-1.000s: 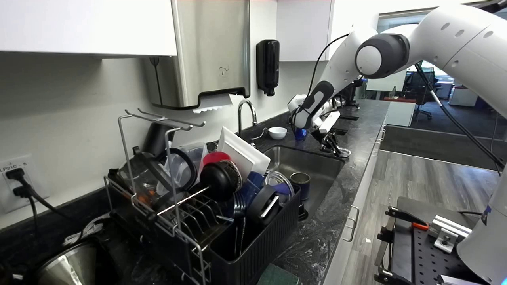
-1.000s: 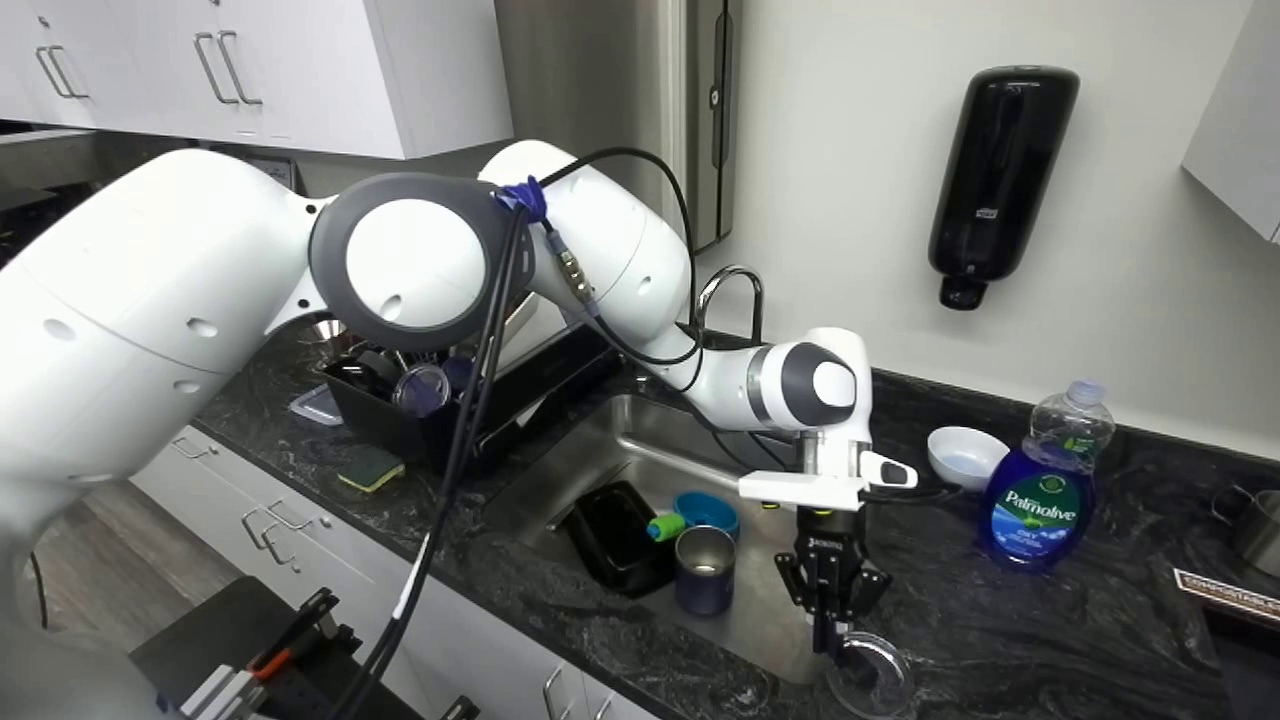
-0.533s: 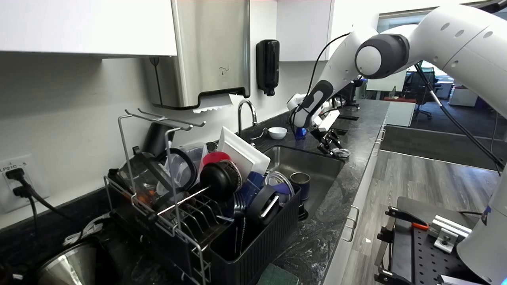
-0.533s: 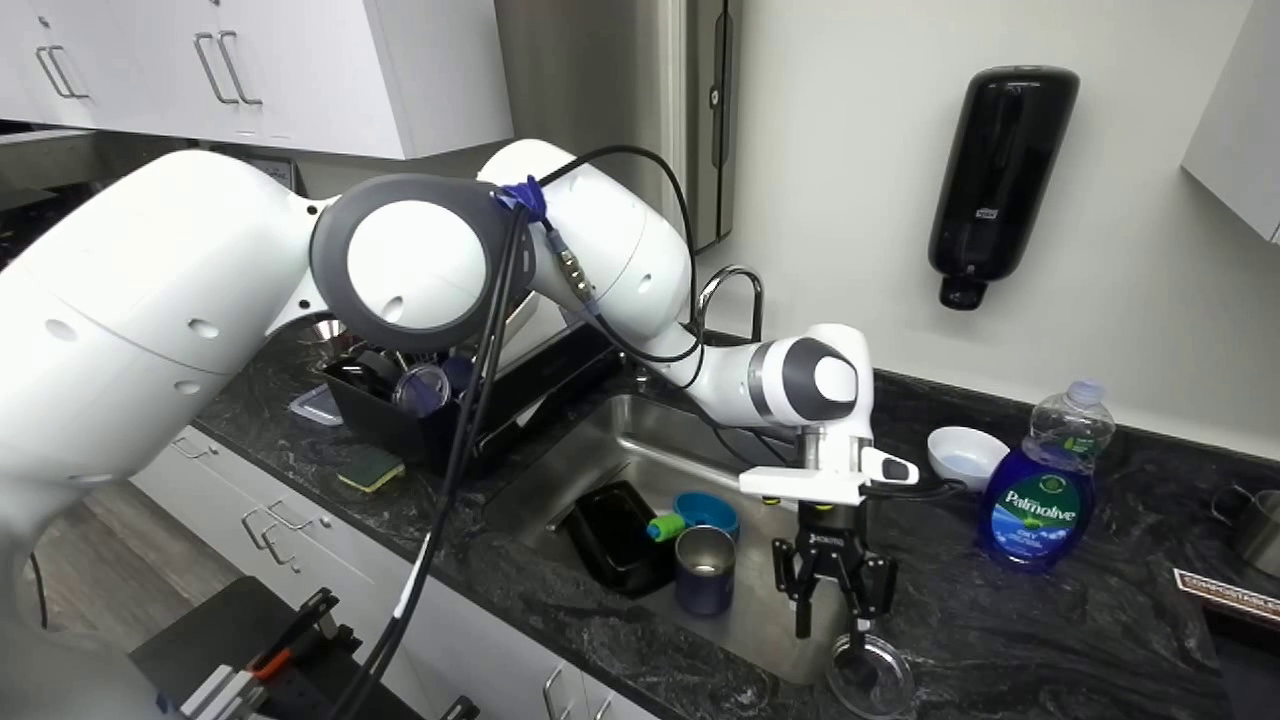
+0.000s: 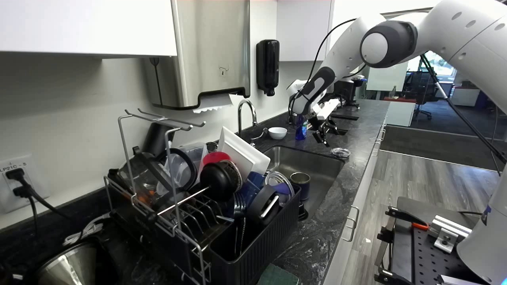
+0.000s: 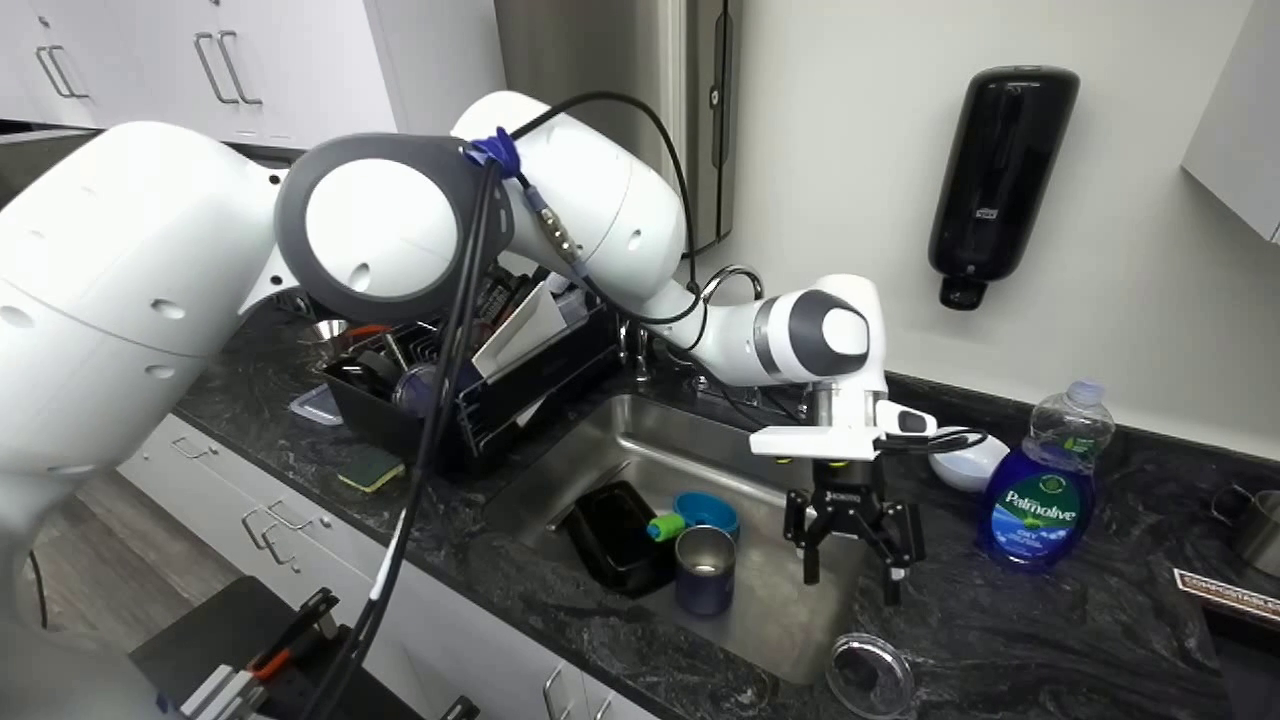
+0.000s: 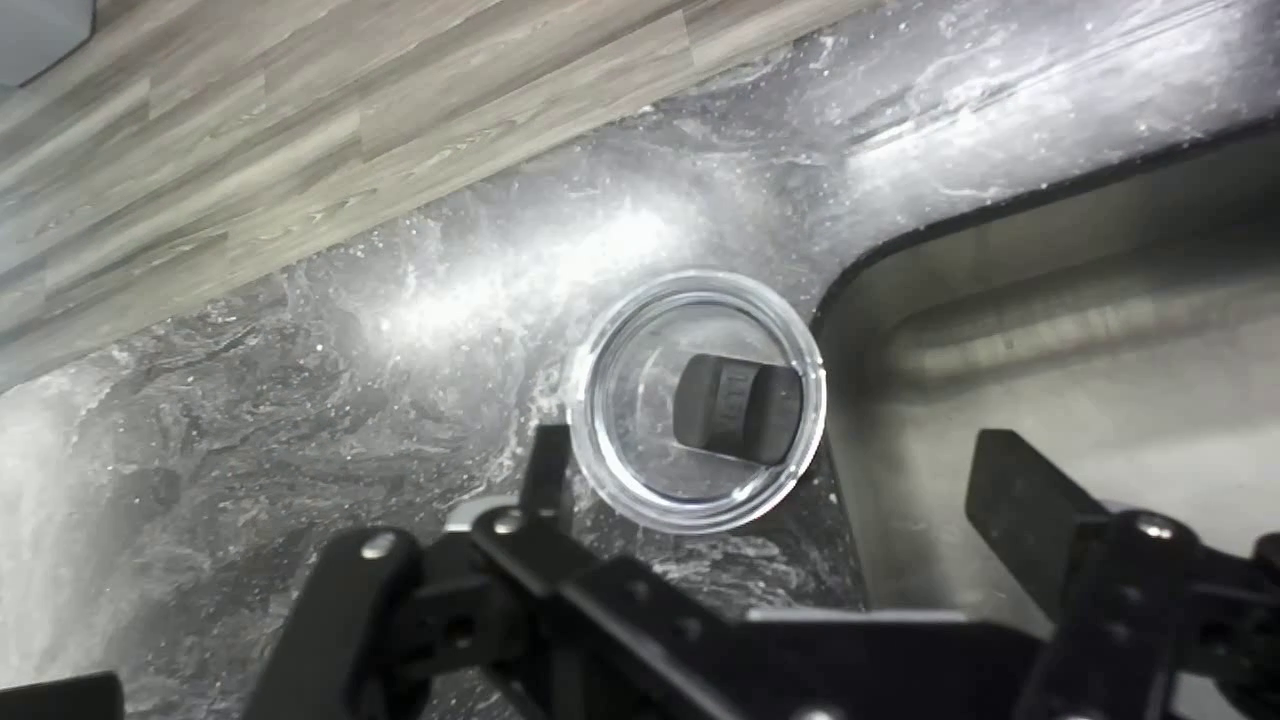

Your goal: Remove the lid from the flusk.

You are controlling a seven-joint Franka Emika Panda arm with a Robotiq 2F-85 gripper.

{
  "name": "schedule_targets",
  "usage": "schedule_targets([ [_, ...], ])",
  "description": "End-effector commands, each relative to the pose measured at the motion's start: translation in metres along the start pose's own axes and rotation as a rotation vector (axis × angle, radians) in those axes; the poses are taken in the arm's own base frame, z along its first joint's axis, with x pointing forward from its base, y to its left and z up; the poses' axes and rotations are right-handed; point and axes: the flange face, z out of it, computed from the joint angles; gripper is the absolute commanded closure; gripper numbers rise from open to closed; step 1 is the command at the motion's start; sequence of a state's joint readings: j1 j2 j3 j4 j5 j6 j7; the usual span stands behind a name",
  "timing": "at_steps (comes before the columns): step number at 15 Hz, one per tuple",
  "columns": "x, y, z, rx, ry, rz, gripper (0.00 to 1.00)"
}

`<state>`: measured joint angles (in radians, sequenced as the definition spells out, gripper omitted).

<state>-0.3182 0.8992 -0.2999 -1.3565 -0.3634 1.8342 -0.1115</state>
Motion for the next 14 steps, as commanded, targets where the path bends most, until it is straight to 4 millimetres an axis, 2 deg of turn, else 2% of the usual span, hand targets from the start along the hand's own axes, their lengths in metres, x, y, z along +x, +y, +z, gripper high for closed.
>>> schedule_targets([
  [1,-0.027,0.012,-0.025,0.075,0.067,-0.003,0.0],
  [4,-0.056,0.027,-0.044,0.126,0.125,0.011,0.0],
  [9,-0.123,0.049,-0.052,0.221,0.251,0.046,0.0],
  [11,-0.153,0.052,-0.052,0.262,0.31,0.055,0.0],
  [14,-0.191,0.044,-0.053,0.326,0.4,0.07,0.0],
])
